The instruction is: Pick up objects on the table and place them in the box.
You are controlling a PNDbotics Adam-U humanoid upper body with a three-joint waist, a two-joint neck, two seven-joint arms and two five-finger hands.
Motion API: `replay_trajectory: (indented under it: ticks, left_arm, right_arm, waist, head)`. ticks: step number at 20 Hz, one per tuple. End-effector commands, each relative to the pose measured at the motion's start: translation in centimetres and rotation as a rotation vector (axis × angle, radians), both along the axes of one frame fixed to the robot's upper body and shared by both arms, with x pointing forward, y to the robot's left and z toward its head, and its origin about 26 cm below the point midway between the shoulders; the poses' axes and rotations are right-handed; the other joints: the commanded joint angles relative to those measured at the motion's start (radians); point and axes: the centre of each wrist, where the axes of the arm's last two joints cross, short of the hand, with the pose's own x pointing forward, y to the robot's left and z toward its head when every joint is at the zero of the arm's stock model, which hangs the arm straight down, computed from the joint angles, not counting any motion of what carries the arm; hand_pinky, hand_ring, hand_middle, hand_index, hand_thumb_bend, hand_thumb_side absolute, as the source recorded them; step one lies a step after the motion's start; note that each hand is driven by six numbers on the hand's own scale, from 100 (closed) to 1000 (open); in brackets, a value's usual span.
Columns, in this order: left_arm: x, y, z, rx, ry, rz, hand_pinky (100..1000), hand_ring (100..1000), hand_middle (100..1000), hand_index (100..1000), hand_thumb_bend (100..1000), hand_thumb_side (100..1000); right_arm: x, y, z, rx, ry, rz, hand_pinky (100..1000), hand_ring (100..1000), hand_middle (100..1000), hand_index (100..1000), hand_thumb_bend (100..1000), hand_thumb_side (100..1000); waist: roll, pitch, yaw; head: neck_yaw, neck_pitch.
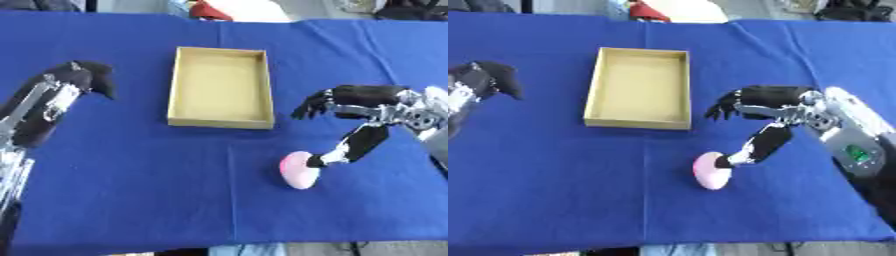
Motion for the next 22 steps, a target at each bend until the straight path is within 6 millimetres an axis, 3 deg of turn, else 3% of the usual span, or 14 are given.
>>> replay_trajectory:
  ticks: [1, 22]
  left_arm:
    - [0.0, 0.2, 0.7, 0.023, -0.019, 0.000, 735, 601, 574, 776, 100, 825]
    - [0.0, 0.1, 0.8, 0.023, -0.025, -0.008, 737, 602, 575, 776, 100, 826]
  right_arm:
    - [-0.2, -0.4, 1.3, -0.025, -0.012, 0.011, 728, 764, 773, 913, 523, 712]
    - [0.2, -0.2, -3.2, -0.073, 0.032, 0.028, 730, 770, 780, 819, 451, 717]
  waist:
    - [0.001, -0.017, -0.001]
    - [0.008, -0.009, 0.007]
  head:
    - [0.001, 0.005]
    - [-0.005, 0.005]
